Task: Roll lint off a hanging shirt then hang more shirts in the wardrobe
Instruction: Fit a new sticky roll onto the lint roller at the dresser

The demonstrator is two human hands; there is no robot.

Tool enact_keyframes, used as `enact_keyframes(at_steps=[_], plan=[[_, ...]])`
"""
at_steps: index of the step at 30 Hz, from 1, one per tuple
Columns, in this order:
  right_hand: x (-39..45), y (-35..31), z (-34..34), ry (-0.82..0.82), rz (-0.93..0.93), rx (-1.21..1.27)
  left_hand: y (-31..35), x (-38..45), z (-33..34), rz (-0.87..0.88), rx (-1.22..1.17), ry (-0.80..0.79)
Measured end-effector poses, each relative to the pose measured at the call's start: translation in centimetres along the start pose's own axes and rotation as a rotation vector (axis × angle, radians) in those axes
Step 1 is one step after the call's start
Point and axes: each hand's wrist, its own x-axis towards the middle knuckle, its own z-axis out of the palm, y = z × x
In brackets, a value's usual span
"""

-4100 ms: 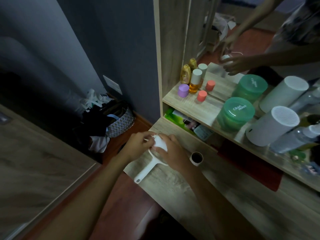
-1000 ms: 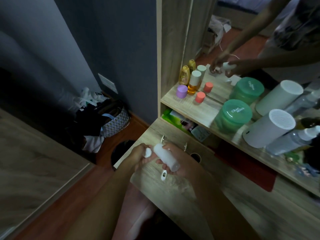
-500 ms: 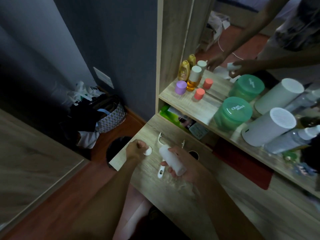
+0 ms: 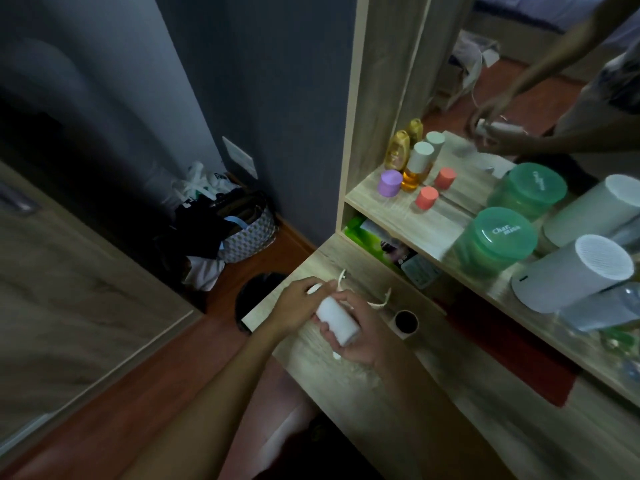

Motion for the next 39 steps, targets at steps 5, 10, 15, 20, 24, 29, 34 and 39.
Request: enact_keyframes(at_steps=[5,10,15,20,24,29,34,39], plan=[[1.1,0.9,0.8,-0.052,0.010,-0.067,0.0,-0.7,-2.7,0.050,0.046,0.176],[1.9,1.7,0.0,-0.059,0.030,0.028,-0.4,-1.5,-5.0,0.137,0.152,0.301],[2.5,2.5,0.2,-0.007,-0.059,0.127,-0.3,-2.5,-4.6,0.219,0.320,0.374],[2.9,3.1,0.5,0.029,-0.138,0.181,0.0,-2.9,-3.8,0.234,0.377,0.412],[3.0,3.5,0.3,0.061,-0.209,0.253,-0.7,-2.5,-4.1,0.152,0.206,0.507],[2.4,3.4,0.0,0.081,-0.223,0.123,-0.7,-2.7,-4.6,0.128,0.125,0.539],[2.6,2.3,0.7,0.167,-0.308,-0.236,-1.0,-2.9,-5.0,0.096,0.064,0.573],[5.0,1.0,-1.0,0.579,-0.622,-1.532,-1.4,-3.0,-5.5,-0.016,-0.009,0.572]])
